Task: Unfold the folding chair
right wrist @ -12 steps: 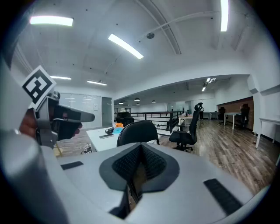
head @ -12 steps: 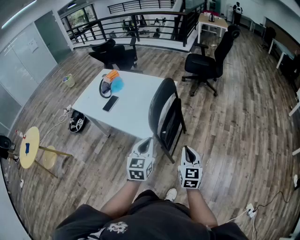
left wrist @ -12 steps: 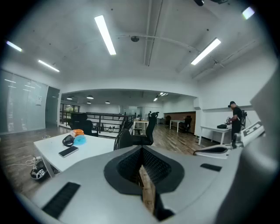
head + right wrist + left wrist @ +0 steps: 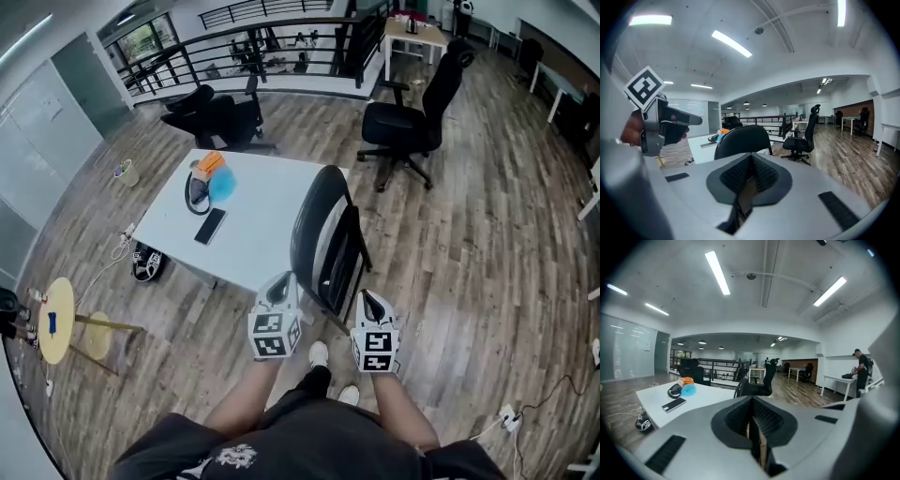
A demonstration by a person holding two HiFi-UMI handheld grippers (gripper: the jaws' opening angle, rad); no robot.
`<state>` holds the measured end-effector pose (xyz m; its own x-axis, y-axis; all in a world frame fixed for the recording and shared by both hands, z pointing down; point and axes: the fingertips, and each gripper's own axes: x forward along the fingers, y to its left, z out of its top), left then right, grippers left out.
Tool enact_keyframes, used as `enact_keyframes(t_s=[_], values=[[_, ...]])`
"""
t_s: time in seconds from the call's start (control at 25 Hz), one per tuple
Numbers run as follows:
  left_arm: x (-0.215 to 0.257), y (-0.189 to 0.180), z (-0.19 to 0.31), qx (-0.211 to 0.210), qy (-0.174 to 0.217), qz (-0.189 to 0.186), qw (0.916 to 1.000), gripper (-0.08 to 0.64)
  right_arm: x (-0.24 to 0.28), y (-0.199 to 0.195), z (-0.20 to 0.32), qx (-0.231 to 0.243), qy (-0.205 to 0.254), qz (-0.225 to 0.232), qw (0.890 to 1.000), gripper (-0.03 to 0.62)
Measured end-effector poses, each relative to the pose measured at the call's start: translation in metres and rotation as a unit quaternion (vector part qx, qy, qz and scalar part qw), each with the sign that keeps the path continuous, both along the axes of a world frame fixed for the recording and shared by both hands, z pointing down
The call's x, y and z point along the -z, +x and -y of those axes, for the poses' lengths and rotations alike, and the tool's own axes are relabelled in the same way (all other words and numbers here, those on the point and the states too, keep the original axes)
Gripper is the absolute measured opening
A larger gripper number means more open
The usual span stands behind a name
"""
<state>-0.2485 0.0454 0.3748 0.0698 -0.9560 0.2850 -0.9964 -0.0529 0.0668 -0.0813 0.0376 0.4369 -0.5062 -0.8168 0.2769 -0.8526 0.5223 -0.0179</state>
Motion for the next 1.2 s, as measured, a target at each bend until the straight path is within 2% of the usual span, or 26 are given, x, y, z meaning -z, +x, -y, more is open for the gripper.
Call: enact_keyframes(t_s=[0.08, 0.32, 0.44, 0.56, 0.6, 0.64, 0.92, 1.2], values=[[-0.005, -0.016, 0.024, 0.010, -0.010, 0.001, 0.9999, 0.003, -0.008, -0.014, 0.025, 0.001, -0.006, -0.008, 1.000, 0.012], [-0.024, -0.053, 0.103, -0.001, -0.042, 0.001, 0.9991, 0.008, -0.040, -0.048, 0.097, -0.019, -0.029, -0.035, 0.999, 0.012], [-0.031, -0.058, 0.135, -0.026, -0.061, -0.006, 0.9978, 0.086, -0.060, -0.059, 0.127, -0.036, -0.046, -0.044, 0.997, 0.012], [-0.038, -0.057, 0.161, -0.064, -0.081, -0.017, 0.9945, 0.151, -0.080, -0.074, 0.147, -0.038, -0.081, -0.039, 0.995, 0.015], [-0.040, -0.056, 0.169, -0.076, -0.085, -0.020, 0.9933, 0.167, -0.086, -0.081, 0.153, -0.036, -0.094, -0.034, 0.994, 0.058], [-0.041, -0.055, 0.177, -0.088, -0.089, -0.021, 0.9919, 0.185, -0.093, -0.087, 0.160, -0.035, -0.107, -0.028, 0.993, 0.153], [-0.059, -0.052, 0.218, -0.167, -0.143, -0.041, 0.9747, 0.215, -0.147, -0.117, 0.196, -0.044, -0.193, -0.021, 0.980, 0.257], [-0.072, -0.025, 0.257, -0.222, -0.182, -0.110, 0.9515, 0.222, -0.206, -0.120, 0.229, -0.054, -0.264, -0.036, 0.962, 0.291]])
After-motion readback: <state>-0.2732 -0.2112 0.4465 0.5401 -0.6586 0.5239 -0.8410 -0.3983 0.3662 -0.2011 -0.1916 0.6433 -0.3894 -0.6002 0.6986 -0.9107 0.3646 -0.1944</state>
